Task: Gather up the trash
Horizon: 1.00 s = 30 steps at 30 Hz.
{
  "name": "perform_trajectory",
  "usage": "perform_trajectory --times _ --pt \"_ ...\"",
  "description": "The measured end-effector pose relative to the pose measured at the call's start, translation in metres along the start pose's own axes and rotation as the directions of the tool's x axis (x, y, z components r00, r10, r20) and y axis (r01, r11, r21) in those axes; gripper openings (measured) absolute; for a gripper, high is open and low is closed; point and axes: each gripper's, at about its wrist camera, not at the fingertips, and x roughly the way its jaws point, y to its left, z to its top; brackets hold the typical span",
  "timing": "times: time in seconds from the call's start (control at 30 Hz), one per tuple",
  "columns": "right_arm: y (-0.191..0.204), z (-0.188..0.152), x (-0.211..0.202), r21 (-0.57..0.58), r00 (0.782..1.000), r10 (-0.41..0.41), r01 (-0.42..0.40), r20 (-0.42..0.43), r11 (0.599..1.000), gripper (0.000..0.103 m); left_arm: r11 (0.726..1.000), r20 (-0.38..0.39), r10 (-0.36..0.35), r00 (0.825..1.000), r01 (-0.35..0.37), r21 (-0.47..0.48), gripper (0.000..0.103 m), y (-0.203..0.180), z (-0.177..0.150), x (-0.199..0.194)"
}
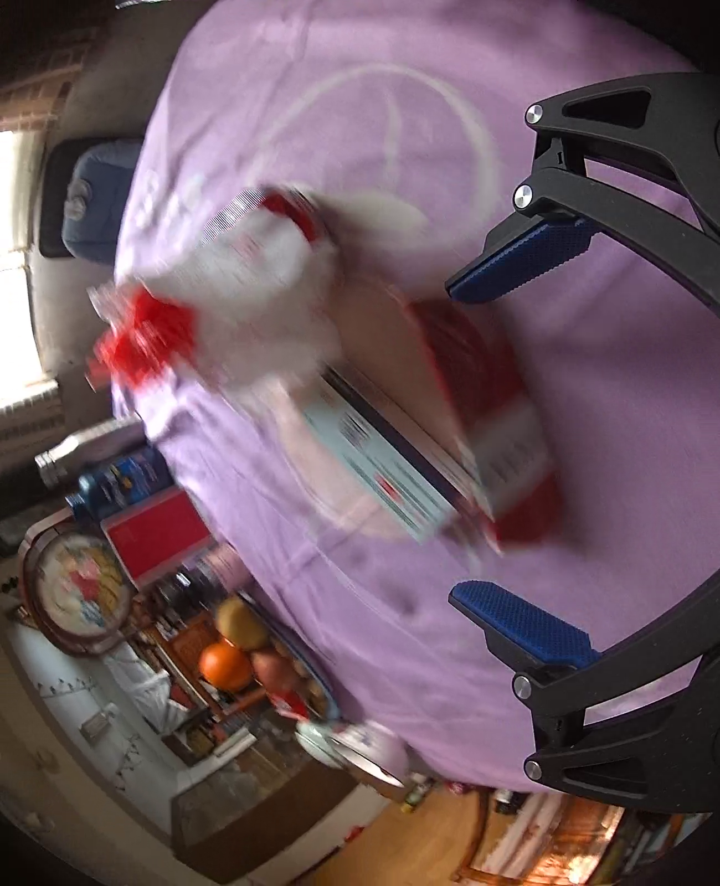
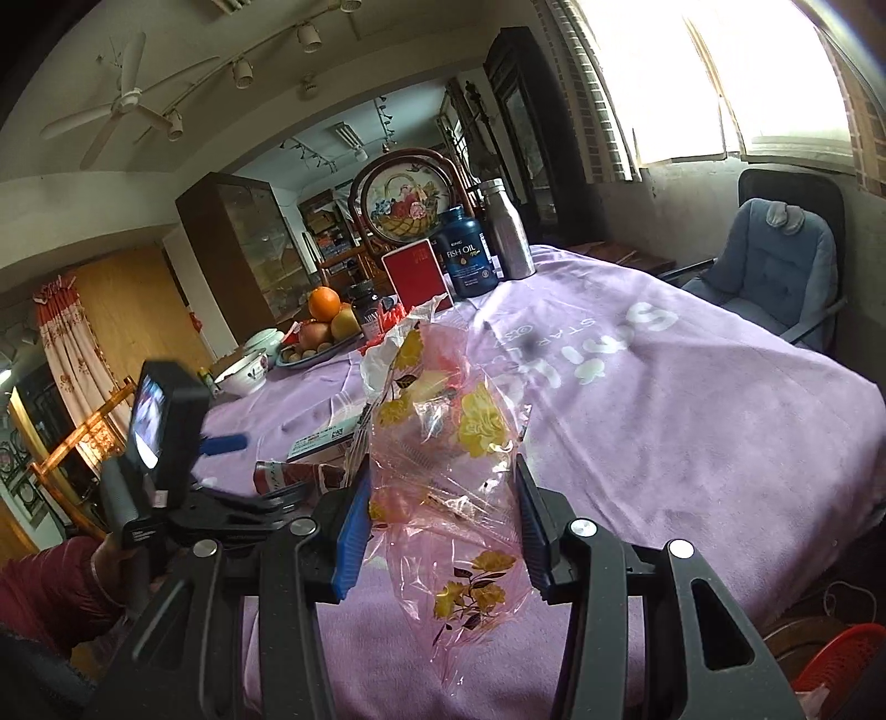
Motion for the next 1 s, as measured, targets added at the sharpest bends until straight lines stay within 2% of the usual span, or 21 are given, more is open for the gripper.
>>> perform_trajectory --times 0.07,0.17,0.27,0.33,0.37,0.43,0.5,0.6,0.7,0.83,0.9,1.0 --pt "-0.001 -0.002 0.001 0.003 1.000 0.013 -0.013 0.000 1.000 0.046 0.997 -0.061 0.050 0.997 -0.053 -0.054 0.097 0.030 -0.023 -0.002" --pt "-0.001 -0.004 0.004 0.009 0.999 0.035 -0.035 -0.006 0.999 0.047 0.984 -0.115 0.059 0.992 -0.078 -0.162 0.097 0.071 -0.053 -0.011" --pt "0.003 -0.005 0.009 0.008 0.999 0.048 -0.048 -0.020 0.999 0.047 0.954 -0.090 0.016 0.996 -0.042 -0.295 0.097 0.098 -0.062 -0.025" --pt "0.007 -0.005 0.009 0.004 0.998 0.054 -0.054 -0.024 0.999 0.047 0.946 -0.054 -0.036 0.998 0.017 -0.325 0.097 0.092 -0.052 -0.030" --pt "0.010 -0.005 0.006 -0.007 0.999 0.045 -0.045 -0.017 0.999 0.047 0.944 -0.020 -0.083 0.996 0.072 -0.321 0.097 0.081 -0.041 -0.032" --pt "0.012 -0.003 -0.001 -0.026 1.000 0.022 -0.022 0.002 0.999 0.047 0.951 0.026 -0.131 0.991 0.133 -0.280 0.097 0.056 -0.020 -0.033" --pt "0.011 -0.001 -0.011 -0.034 1.000 0.000 0.001 0.024 0.999 0.047 0.969 0.071 -0.148 0.986 0.159 -0.191 0.097 0.020 0.003 -0.034" --pt "0.007 0.001 -0.019 -0.021 0.999 -0.012 0.012 0.032 1.000 0.047 0.990 0.086 -0.105 0.991 0.112 -0.080 0.097 -0.024 0.026 -0.020" --pt "0.002 0.000 -0.019 -0.011 0.999 -0.011 0.011 0.031 1.000 0.047 0.997 0.034 -0.051 0.998 0.053 -0.058 0.097 -0.030 0.028 -0.002" --pt "-0.002 -0.001 -0.014 0.003 1.000 0.015 -0.016 0.022 1.000 0.047 0.997 -0.054 -0.004 0.999 0.000 -0.074 0.097 0.004 0.000 0.007" --pt "-0.002 -0.003 -0.009 0.002 1.000 0.026 -0.026 0.017 1.000 0.047 0.990 -0.110 0.048 0.993 -0.062 -0.127 0.097 0.038 -0.026 0.006" --pt "-0.003 -0.005 -0.001 0.017 0.998 0.056 -0.056 0.002 0.998 0.047 0.957 -0.202 0.080 0.976 -0.132 -0.257 0.097 0.096 -0.066 0.002"
